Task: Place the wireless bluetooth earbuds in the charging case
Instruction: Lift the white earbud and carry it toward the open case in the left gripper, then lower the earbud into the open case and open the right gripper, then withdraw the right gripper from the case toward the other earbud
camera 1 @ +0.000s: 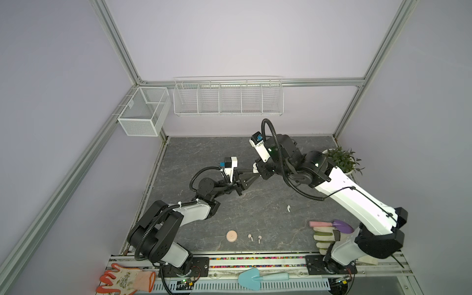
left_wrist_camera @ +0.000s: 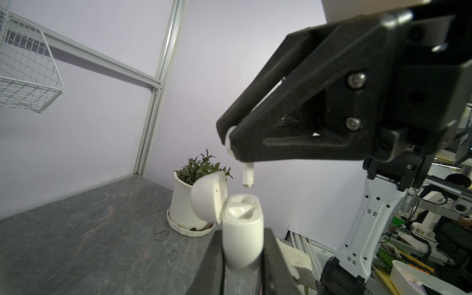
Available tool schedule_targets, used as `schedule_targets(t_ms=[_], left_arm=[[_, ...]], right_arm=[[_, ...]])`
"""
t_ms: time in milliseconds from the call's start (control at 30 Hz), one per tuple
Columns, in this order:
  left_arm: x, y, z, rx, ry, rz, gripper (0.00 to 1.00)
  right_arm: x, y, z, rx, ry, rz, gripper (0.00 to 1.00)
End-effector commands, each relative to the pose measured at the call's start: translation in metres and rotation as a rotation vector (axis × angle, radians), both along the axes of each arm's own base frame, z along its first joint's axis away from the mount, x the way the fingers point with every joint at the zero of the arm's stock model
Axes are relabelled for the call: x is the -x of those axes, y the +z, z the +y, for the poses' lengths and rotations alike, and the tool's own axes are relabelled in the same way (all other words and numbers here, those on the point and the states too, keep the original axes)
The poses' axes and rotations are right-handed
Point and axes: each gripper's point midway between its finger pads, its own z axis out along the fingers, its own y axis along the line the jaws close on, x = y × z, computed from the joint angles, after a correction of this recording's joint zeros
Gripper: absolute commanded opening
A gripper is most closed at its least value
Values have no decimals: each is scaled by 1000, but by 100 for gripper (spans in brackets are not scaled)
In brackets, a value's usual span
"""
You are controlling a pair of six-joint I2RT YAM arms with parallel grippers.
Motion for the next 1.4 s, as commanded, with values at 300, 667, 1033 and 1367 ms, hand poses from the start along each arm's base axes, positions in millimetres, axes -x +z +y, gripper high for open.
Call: schedule_targets(t_ms=[300, 667, 1033, 1367], left_arm=[[4, 11, 6, 24, 10, -59, 0], [6, 12, 7, 28, 12, -66, 0], [6, 12, 7, 27, 15, -69, 0], [8, 6, 8, 13, 20, -74, 0]], right_arm=[[4, -19, 8, 6, 11, 45, 21], [5, -29, 13, 19, 19, 57, 21], [6, -29, 12, 25, 23, 58, 33], [17, -11, -60, -72, -135, -47, 54]])
